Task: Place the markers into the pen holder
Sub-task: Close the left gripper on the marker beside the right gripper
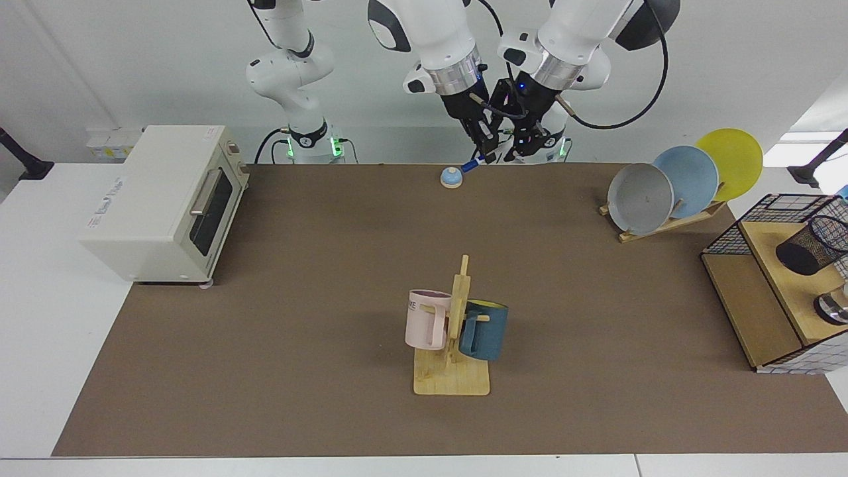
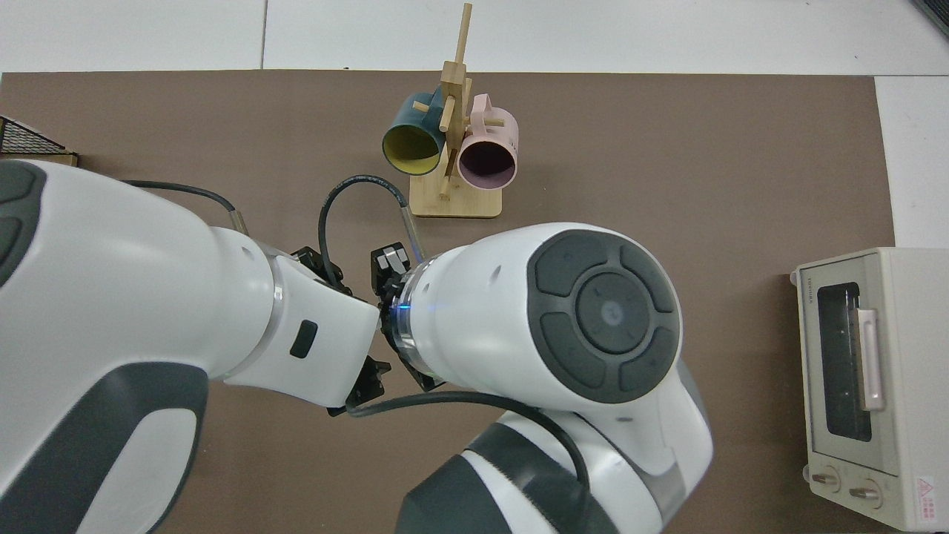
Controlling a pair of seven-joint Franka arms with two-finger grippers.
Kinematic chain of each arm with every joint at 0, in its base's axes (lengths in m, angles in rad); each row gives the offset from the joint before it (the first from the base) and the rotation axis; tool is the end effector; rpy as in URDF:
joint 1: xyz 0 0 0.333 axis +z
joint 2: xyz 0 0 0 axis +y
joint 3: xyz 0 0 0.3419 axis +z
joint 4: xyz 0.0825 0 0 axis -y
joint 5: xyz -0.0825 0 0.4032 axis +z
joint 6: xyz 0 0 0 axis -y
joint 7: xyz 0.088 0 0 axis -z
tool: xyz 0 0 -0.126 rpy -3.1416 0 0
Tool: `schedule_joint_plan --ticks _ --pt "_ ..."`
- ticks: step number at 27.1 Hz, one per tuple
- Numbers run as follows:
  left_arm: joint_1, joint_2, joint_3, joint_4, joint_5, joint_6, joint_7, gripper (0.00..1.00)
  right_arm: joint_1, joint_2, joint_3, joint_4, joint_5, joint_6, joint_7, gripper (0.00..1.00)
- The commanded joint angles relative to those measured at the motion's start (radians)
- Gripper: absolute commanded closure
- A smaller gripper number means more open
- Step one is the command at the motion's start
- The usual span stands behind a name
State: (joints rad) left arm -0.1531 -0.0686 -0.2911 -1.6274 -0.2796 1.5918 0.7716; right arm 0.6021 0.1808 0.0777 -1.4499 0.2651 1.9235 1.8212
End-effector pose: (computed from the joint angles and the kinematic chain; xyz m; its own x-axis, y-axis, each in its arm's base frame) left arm 0.4830 -0.2743 0.6465 0.3580 -0.9120 0.2003 -0.9300 -0.3291 0.1637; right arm 0.5102 0.4358 0.6212 0.3736 -0.8651 -0.3348 -0.9254 -0.3226 -0.1991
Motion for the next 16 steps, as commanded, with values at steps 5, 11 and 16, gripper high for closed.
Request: schedule_joint_plan --ticks 5,11,16 --pt "-0.016 -0.026 -0.008 -0.032 0.033 0.01 -0.012 0.35 0.004 -0.007 -0.003 -0.003 -0.021 -0.017 -0.033 1.0" --pt "-0.017 -0.031 -0.019 -0.032 0.066 0.007 -0.015 0.41 0.004 -0.007 -0.001 -0.001 -0.033 -0.018 -0.033 1.0" --pt "-0.016 -0.031 -0.019 -0.032 0.068 0.008 -0.015 0.46 0.013 -0.007 -0.003 -0.001 -0.04 -0.018 -0.033 1.0"
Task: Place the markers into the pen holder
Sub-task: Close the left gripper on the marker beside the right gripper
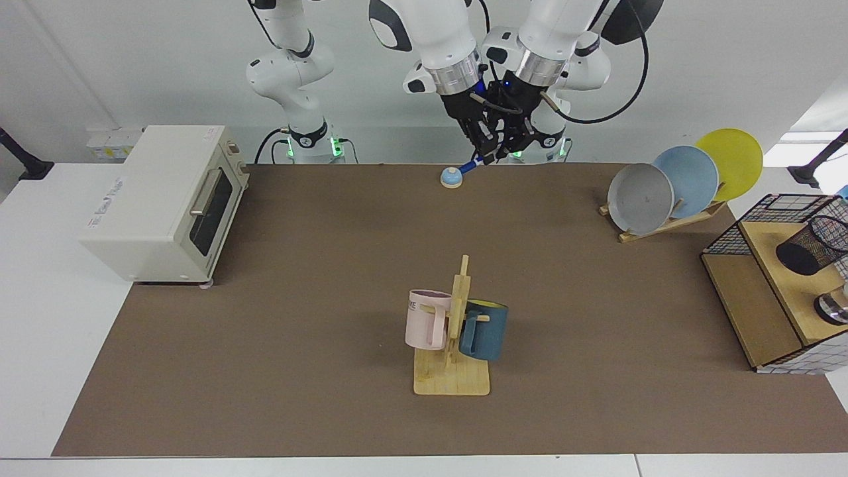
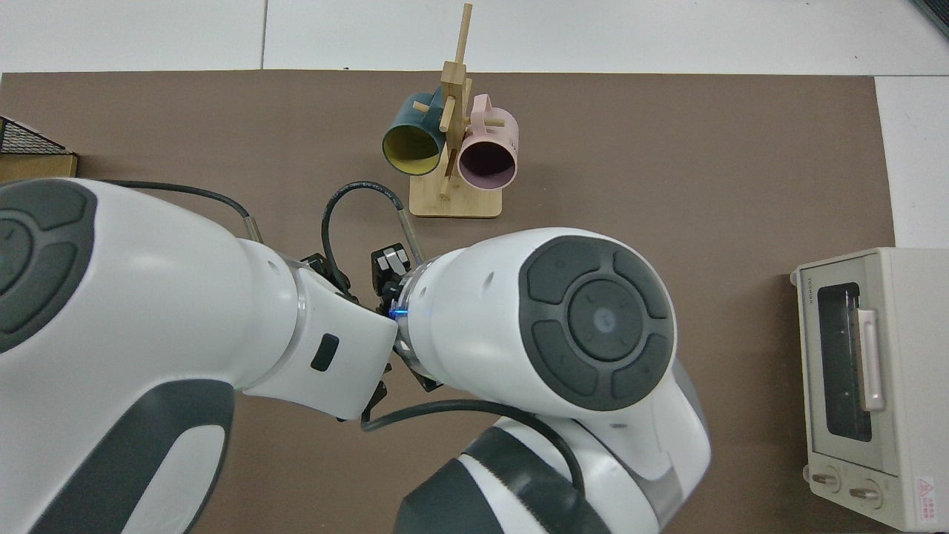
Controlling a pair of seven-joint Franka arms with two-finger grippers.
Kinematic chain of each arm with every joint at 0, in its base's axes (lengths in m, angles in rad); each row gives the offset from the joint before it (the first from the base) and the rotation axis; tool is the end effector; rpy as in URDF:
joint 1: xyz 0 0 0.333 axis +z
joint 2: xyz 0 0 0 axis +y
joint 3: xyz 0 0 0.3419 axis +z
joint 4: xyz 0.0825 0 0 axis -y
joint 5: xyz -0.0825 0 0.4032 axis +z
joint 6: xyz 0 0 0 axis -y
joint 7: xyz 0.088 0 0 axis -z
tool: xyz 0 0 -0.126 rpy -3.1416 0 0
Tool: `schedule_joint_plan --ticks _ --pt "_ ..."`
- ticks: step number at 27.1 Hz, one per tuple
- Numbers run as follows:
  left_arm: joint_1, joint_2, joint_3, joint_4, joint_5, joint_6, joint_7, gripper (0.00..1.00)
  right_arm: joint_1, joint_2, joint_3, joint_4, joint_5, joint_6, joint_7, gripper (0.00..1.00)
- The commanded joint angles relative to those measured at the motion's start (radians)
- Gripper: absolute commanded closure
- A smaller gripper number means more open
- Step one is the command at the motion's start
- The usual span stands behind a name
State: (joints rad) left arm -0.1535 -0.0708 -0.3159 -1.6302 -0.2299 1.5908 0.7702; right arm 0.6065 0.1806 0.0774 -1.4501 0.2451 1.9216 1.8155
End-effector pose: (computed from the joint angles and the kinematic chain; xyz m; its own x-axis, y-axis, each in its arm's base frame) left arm 0.4778 -0.2813 0.6444 0.3326 -0.9288 0.1634 -0.9406 -0.3141 0.1290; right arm 0.5092 0.4364 0.6205 0.3875 -0.8664 -0.3149 -0.9190 -0.3363 -0.2057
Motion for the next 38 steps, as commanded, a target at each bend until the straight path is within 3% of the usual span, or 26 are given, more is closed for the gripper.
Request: schedule_joint_plan --ticks 1,10,17,25,29,30,32,35,37,38 --pt "-0.015 -0.029 0.006 -0.03 0.018 0.009 -0.014 0.47 0.009 -0.007 -0.001 -0.001 -0.02 -0.016 -0.027 1.0" --pt "-0.015 -0.029 0.005 -0.031 0.018 0.009 -0.012 0.87 0.009 -0.007 -0.002 -0.001 -0.02 -0.016 -0.027 1.0" --pt "-0.015 -0.029 0.006 -0.033 0.018 0.009 -0.011 1.0 0.009 -0.007 -0.002 0.0 -0.021 -0.016 -0.028 1.0" --pt "-0.012 -0.029 0.006 -0.033 0.018 0.009 -0.008 1.0 0.007 -0.007 -0.004 0.0 -0.018 -0.015 -0.03 1.0" --pt "-0.009 -0.027 0.006 -0.034 0.018 0.009 -0.006 1.0 0.006 -0.007 -0.004 0.0 -0.014 -0.013 -0.031 0.87" --pt "-0.009 -0.027 0.006 -0.033 0.018 0.009 -0.006 1.0 0.006 -0.007 -0.004 0.0 -0.01 -0.01 -0.032 0.79" --pt "-0.008 -0.027 0.006 -0.034 0.018 0.009 -0.006 1.0 0.004 -0.007 -0.004 0.0 -0.006 0.002 -0.03 0.52" --pt "-0.008 -0.027 0.006 -0.033 0.018 0.008 -0.006 1.0 0.004 -0.007 -0.004 0.0 -0.004 0.004 -0.032 0.3" --pt "-0.008 -0.027 0.006 -0.033 0.018 0.009 -0.008 1.0 0.004 -0.007 -0.004 0.0 -0.004 0.004 -0.032 0.03" --pt "-0.006 -0.027 0.006 -0.033 0.018 0.008 -0.006 1.0 0.004 -0.007 -0.004 0.0 -0.004 0.004 -0.03 0.01"
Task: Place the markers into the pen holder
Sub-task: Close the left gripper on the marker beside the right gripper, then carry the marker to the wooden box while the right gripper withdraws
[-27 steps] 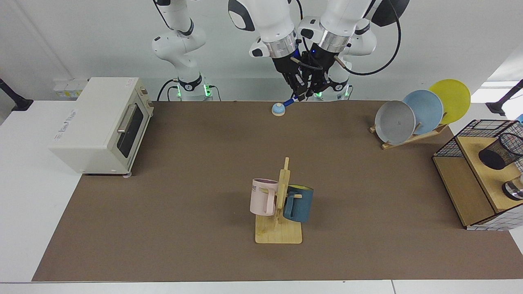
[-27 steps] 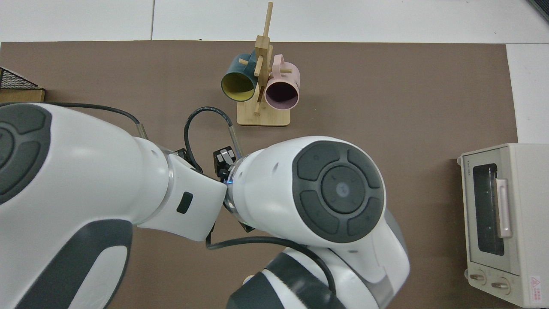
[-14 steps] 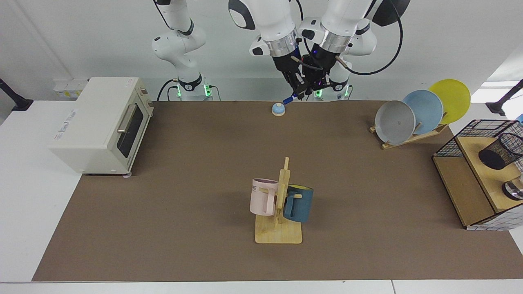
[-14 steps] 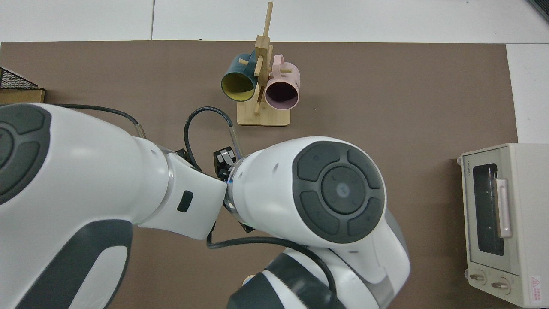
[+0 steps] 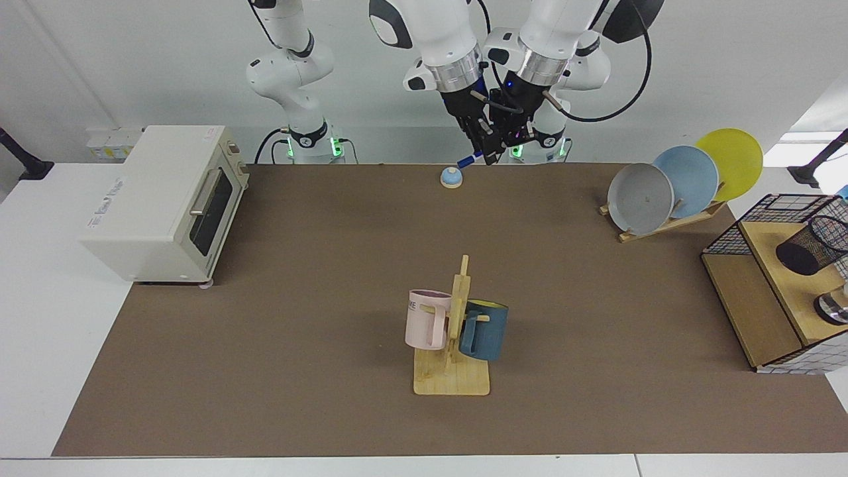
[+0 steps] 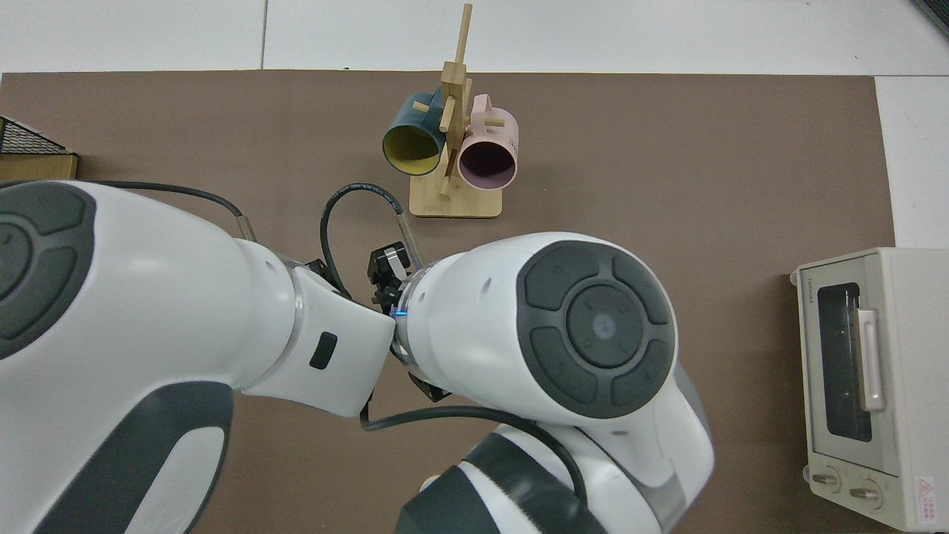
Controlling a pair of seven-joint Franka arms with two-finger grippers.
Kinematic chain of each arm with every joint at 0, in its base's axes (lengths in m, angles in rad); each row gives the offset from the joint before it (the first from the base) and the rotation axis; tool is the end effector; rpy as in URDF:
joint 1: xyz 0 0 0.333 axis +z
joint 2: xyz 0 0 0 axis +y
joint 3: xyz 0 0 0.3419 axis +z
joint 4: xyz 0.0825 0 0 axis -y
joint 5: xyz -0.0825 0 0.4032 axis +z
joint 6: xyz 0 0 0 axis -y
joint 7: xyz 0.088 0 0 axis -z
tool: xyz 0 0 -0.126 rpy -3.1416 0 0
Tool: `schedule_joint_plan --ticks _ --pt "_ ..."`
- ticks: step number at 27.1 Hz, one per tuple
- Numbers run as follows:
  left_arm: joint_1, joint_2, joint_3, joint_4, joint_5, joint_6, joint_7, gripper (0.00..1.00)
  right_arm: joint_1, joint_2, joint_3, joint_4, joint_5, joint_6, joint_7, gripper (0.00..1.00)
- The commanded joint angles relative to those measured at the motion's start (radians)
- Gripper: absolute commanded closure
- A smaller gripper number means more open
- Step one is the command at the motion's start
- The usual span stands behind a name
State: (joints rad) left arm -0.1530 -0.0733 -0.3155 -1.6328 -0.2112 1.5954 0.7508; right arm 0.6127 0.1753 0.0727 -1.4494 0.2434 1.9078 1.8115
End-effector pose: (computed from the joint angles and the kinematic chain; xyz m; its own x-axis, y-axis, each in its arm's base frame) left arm 0.4788 -0.2788 0.6444 0.3506 -0.9242 0.1511 -0.9348 -0.3358 0.1153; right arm 0.5060 0.4360 0.6227 0.3944 -0.8651 -0.3098 -0.9165 -0.3459 -0.2009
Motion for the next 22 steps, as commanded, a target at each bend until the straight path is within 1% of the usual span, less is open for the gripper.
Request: schedule_joint_plan --ticks 1,6,13,16,20,22 --pt "-0.007 -0.025 0.006 -0.03 0.0 0.003 0.013 1.0 -0.002 -0.002 0.001 0.0 -0.003 0.017 -0.026 0.01" --pt "-0.007 -0.025 0.007 -0.03 0.0 0.003 0.013 1.0 -0.004 -0.002 0.001 0.0 -0.01 0.017 -0.034 0.01" --pt "-0.004 -0.025 0.012 -0.03 0.0 0.003 0.012 1.0 -0.008 -0.019 -0.001 -0.011 -0.016 0.0 -0.167 0.01" --pt "-0.002 -0.025 0.016 -0.029 0.0 0.003 0.01 1.0 -0.027 -0.052 -0.01 -0.048 -0.018 -0.003 -0.224 0.01" --pt "0.001 -0.025 0.018 -0.027 0.015 0.003 0.009 1.0 -0.071 -0.112 -0.008 -0.124 -0.018 -0.006 -0.342 0.01" --pt "0.003 -0.026 0.019 -0.024 0.019 0.003 0.009 1.0 -0.094 -0.131 -0.01 -0.152 -0.018 -0.024 -0.409 0.01"
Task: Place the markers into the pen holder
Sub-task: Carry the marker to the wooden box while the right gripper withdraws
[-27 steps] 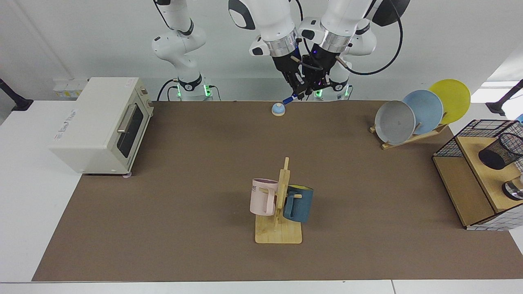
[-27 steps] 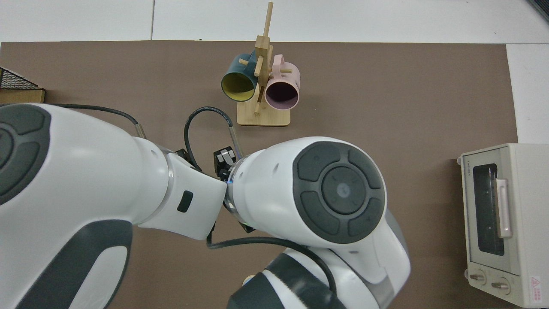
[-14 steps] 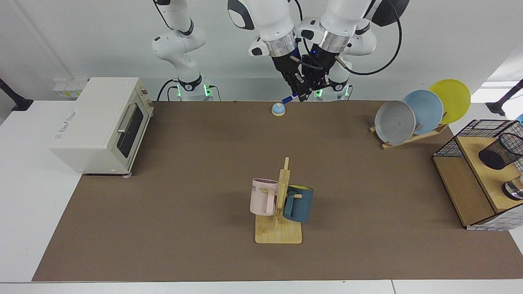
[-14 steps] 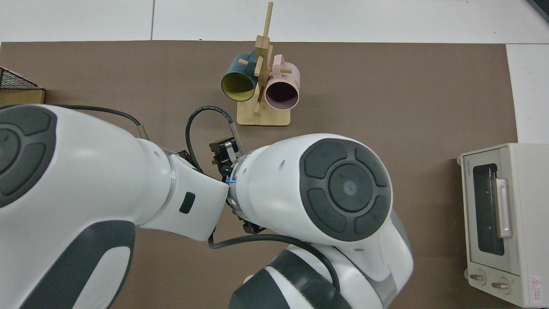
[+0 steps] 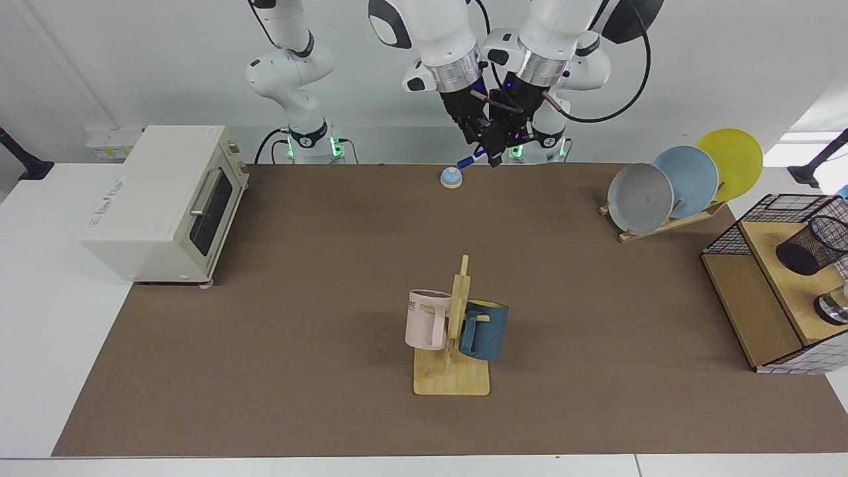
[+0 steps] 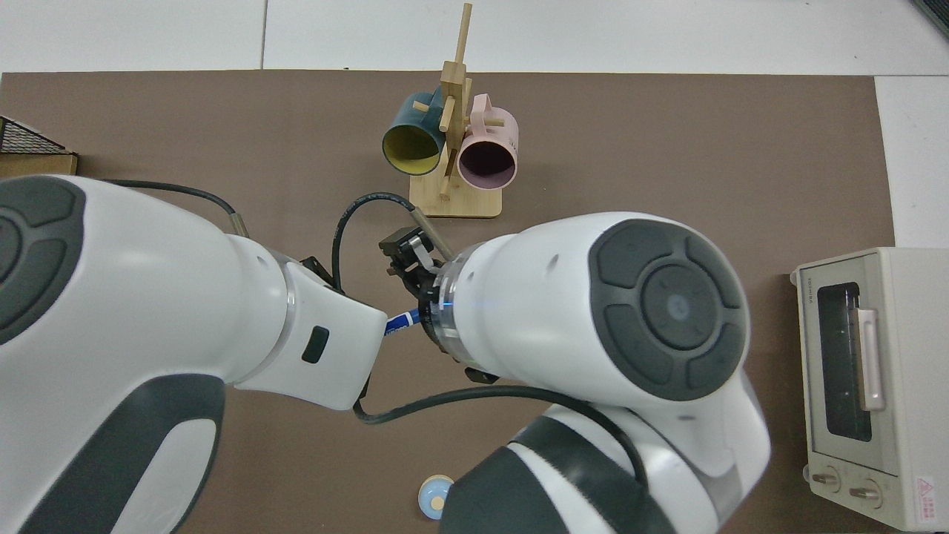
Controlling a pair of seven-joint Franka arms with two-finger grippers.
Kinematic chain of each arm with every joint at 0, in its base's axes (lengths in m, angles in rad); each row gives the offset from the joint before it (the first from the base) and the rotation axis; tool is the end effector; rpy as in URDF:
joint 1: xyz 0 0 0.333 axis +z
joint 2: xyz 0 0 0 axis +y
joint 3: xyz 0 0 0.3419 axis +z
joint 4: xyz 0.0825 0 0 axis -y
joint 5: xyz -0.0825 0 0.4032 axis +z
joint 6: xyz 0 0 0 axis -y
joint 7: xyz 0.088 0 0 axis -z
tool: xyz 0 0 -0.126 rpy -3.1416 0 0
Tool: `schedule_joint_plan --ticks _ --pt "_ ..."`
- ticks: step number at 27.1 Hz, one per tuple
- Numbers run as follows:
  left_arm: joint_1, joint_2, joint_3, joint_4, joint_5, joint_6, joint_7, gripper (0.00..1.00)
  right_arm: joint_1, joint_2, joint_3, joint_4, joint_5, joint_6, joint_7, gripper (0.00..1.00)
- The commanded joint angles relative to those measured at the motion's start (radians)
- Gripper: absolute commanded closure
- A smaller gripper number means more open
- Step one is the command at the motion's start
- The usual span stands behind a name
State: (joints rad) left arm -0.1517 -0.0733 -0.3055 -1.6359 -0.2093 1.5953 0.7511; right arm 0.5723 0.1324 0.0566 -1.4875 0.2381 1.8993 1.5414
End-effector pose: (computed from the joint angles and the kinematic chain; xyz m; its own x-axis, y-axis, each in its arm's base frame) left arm 0.4819 -0.2729 0.6430 0.3611 -0.9207 0.1482 -0.9308 -0.3464 0.1164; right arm 0.5170 0.3995 0.6296 0.5848 -0.7764 -0.2349 -0.8063 -0.5246 -0.2733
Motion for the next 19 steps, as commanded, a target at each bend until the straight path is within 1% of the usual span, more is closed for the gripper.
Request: schedule_joint_plan --ticks 1,6,10,12,16,19 --pt "0.006 -0.026 0.009 -0.021 0.018 0.003 0.008 1.0 -0.063 -0.092 0.006 -0.122 -0.014 -0.028 -0.177 0.01" --pt "0.018 -0.026 0.009 -0.012 0.039 0.0 0.005 1.0 -0.127 -0.099 0.005 -0.128 -0.025 -0.109 -0.371 0.01" --pt "0.024 -0.026 0.009 -0.002 0.053 0.0 0.005 1.0 -0.19 -0.105 0.005 -0.129 -0.054 -0.141 -0.516 0.01" --pt "0.04 -0.026 0.009 -0.002 0.053 0.0 0.005 1.0 -0.225 -0.105 0.005 -0.131 -0.062 -0.161 -0.602 0.01" --pt "0.054 -0.026 0.012 -0.002 0.053 0.0 0.002 1.0 -0.299 -0.108 0.005 -0.151 -0.08 -0.172 -0.788 0.01" --pt "0.061 -0.026 0.008 0.001 0.074 0.0 -0.036 1.0 -0.357 -0.109 0.005 -0.154 -0.088 -0.175 -0.926 0.01"
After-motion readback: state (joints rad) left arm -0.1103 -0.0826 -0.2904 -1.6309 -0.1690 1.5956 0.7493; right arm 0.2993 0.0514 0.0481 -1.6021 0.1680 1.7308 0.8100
